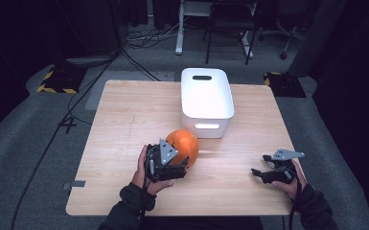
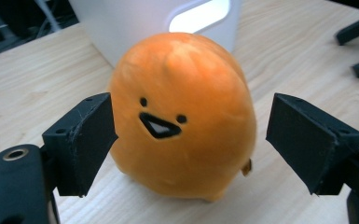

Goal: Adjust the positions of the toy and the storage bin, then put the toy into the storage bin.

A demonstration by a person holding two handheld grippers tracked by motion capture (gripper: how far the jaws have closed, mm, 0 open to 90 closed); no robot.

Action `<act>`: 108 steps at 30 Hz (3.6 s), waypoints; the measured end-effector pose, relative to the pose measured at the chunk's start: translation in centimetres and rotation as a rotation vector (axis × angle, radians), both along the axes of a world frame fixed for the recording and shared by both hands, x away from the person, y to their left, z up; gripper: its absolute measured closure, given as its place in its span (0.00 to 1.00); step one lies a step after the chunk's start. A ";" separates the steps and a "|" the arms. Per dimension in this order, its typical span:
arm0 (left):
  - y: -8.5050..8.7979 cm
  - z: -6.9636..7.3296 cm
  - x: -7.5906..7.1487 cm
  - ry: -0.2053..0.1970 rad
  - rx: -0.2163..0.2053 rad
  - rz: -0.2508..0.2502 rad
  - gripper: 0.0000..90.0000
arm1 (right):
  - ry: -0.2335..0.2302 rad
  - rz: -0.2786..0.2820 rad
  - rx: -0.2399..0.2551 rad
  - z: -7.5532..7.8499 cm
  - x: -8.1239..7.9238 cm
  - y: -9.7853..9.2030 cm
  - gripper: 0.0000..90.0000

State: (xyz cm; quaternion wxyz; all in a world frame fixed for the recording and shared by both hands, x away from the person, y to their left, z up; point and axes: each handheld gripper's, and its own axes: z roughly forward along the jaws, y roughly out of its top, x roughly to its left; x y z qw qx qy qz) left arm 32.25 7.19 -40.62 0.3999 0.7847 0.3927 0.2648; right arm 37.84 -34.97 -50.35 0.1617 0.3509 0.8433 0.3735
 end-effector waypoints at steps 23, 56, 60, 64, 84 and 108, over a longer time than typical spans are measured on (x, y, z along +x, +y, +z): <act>-2.8 -1.8 2.9 0.032 0.036 0.074 0.10 | 0.000 0.000 0.000 0.0 0.0 0.0 0.19; 2.7 -2.6 3.9 0.022 0.016 -0.072 0.70 | 0.001 0.010 -0.001 0.0 0.2 0.0 0.19; 3.2 -2.4 3.7 0.004 0.033 -0.060 0.71 | 0.002 0.007 -0.002 0.0 0.2 0.0 0.19; 3.8 -2.2 3.6 -0.001 0.029 -0.051 0.71 | 0.002 0.005 -0.001 0.0 0.2 0.0 0.19; 4.3 -2.4 3.7 -0.017 0.043 -0.031 0.72 | 0.004 0.003 0.002 0.0 0.3 0.1 0.19; 5.0 -1.1 3.4 -0.064 0.000 0.005 0.72 | 0.003 0.001 0.000 0.0 0.1 0.0 0.19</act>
